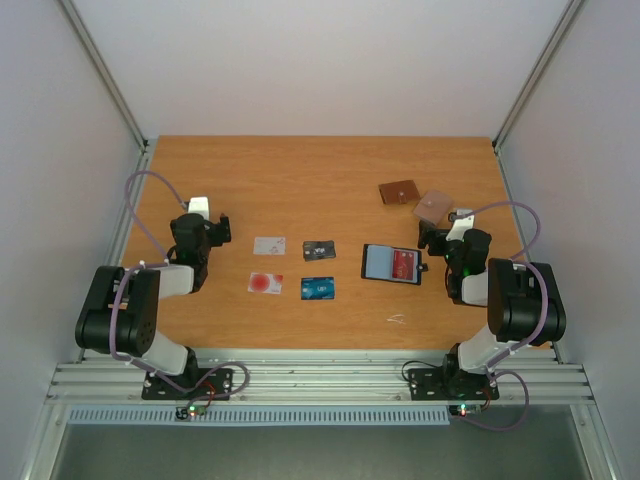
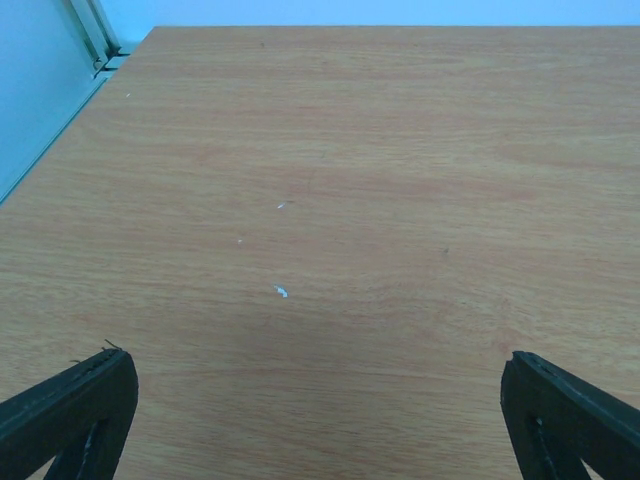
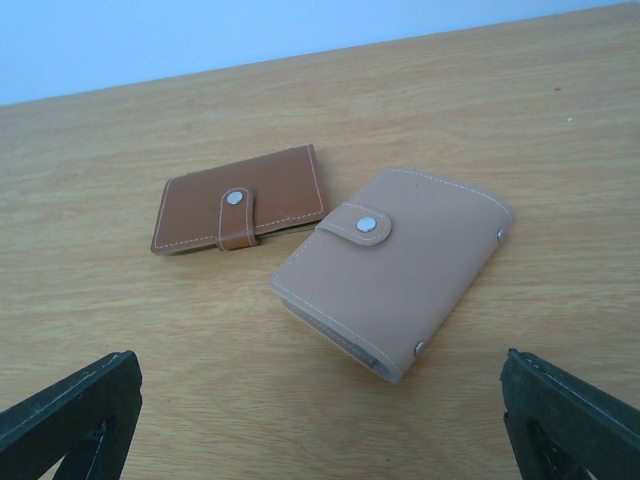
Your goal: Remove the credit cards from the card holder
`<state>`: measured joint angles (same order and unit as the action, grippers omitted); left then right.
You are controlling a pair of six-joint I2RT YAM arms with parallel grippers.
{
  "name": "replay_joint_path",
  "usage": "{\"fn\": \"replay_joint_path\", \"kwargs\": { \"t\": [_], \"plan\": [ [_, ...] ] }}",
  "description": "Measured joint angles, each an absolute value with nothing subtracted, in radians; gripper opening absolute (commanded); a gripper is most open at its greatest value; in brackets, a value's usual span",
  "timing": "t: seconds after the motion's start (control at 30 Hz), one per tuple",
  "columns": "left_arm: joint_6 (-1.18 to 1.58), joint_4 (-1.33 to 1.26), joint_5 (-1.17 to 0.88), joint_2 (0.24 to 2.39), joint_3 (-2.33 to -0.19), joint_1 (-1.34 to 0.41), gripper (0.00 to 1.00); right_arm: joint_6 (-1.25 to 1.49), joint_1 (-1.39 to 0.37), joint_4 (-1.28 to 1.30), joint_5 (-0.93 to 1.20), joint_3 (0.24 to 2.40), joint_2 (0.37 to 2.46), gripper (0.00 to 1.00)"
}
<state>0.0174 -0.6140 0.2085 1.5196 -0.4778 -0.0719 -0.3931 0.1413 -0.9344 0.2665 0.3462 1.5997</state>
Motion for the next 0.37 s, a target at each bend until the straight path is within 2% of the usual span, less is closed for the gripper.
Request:
{"fn": "replay_joint_path", "kwargs": {
  "t": [0.37],
  "plan": [
    [0.017,-0.618,0.208,1.520,-0.478,-0.072,0.99,-0.407,0.127,-0.894,0.247,0.372,1.600,0.98]
  ]
}}
